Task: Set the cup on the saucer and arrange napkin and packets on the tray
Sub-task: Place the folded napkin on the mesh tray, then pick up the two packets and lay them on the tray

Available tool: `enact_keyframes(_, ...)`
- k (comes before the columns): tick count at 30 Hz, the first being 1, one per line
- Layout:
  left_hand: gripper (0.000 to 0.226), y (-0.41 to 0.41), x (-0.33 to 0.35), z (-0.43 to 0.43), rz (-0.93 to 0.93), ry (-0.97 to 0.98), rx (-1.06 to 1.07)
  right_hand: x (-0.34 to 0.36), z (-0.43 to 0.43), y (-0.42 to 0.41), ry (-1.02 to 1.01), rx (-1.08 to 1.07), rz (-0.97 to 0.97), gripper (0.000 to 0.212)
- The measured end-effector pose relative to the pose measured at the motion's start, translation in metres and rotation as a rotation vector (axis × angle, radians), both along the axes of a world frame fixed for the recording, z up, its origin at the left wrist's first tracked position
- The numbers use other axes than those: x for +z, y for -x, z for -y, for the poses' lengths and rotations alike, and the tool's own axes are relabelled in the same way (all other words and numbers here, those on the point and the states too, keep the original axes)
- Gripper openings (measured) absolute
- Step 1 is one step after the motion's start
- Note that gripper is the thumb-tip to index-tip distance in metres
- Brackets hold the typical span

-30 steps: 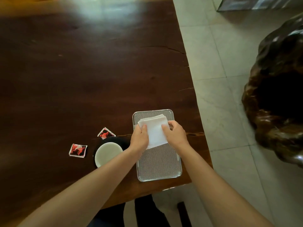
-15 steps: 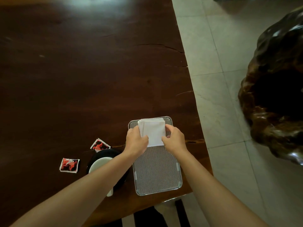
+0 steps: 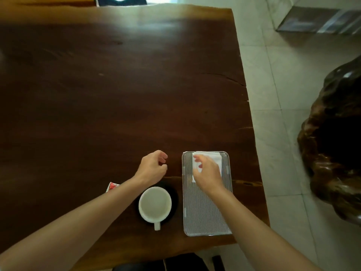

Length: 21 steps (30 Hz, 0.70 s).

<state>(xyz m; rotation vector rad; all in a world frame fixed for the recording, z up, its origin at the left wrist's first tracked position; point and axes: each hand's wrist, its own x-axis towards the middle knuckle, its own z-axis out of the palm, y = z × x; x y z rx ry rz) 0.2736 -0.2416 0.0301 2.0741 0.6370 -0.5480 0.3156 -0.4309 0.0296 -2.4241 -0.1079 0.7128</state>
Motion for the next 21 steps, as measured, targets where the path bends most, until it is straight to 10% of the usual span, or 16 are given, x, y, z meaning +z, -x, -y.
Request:
enact_keyframes(12, 0.038, 0.093, -0.051, -0.131, -0.076, -0.157, -0.271, -0.035, -0.139, 0.021, 0.244, 0.302, -0.140, 0.041)
enact_keyframes(21, 0.058, 0.103, -0.075, -0.151, 0.049, -0.527, -0.894, -0.052, -0.167, 0.035, 0.473, 0.326, -0.101, 0.044)
